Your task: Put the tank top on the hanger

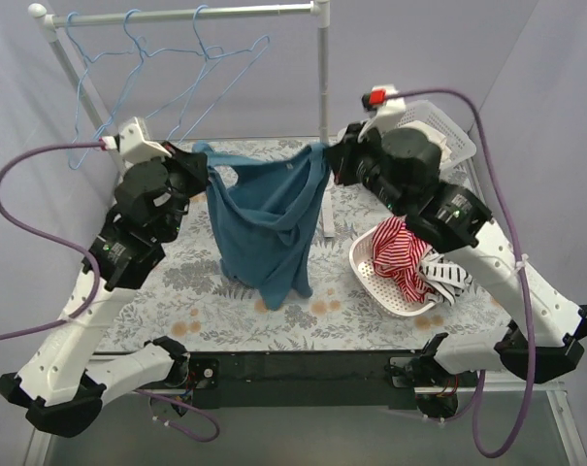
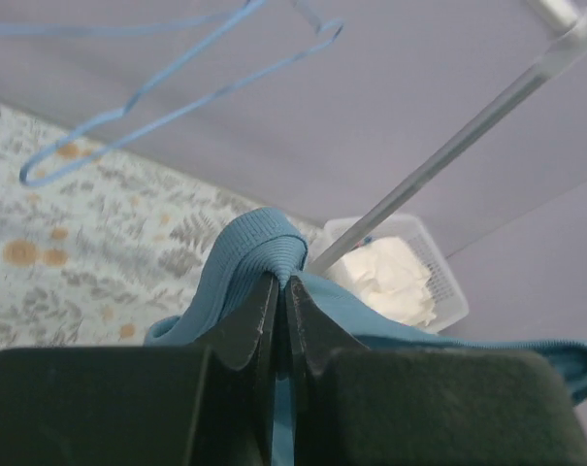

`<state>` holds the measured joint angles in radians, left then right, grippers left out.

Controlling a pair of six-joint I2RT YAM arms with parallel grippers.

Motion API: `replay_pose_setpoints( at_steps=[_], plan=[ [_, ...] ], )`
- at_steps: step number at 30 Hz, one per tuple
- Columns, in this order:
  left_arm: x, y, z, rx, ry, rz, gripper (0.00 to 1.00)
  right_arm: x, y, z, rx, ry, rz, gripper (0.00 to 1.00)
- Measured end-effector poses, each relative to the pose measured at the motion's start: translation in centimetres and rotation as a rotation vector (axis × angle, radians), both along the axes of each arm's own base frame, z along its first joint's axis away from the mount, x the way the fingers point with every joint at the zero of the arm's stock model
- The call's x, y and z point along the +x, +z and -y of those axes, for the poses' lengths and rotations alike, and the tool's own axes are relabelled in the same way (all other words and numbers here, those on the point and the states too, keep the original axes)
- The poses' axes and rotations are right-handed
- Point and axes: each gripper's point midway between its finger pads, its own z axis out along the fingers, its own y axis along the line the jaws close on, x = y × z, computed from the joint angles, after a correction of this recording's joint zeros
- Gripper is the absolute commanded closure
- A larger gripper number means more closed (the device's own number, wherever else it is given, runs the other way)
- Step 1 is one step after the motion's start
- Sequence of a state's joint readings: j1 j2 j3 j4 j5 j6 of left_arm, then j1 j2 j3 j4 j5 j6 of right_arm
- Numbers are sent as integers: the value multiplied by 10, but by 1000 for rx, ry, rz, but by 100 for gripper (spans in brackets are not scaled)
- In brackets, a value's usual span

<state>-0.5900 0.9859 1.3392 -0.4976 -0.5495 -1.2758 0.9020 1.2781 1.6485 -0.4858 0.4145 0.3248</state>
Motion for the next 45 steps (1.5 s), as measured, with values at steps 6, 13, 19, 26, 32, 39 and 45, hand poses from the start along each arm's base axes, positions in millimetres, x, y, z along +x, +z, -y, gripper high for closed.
replay_pose_setpoints(
  at_steps=[6,13,19,26,32,39,45],
  plan=[
    [-10,110,-12,-15,9,181,100,38,96,24,102,-48,145,99],
    [-13,98,-10,32,-17,127,100,41,68,13,91,61,65,99],
    [-21,-24,8,69,-114,-105,100,9,-94,1,-38,182,-281,99],
    [-45,-216,32,105,-236,-486,84,-28,-268,13,-218,194,-682,91],
    [-49,-248,46,84,-299,-550,55,-18,-313,2,-257,216,-781,50],
    [-47,-151,65,73,-452,-317,48,-18,-271,4,-198,235,-660,37],
    [-34,13,52,71,-395,77,34,-27,-217,8,-108,264,-515,37]
  ],
)
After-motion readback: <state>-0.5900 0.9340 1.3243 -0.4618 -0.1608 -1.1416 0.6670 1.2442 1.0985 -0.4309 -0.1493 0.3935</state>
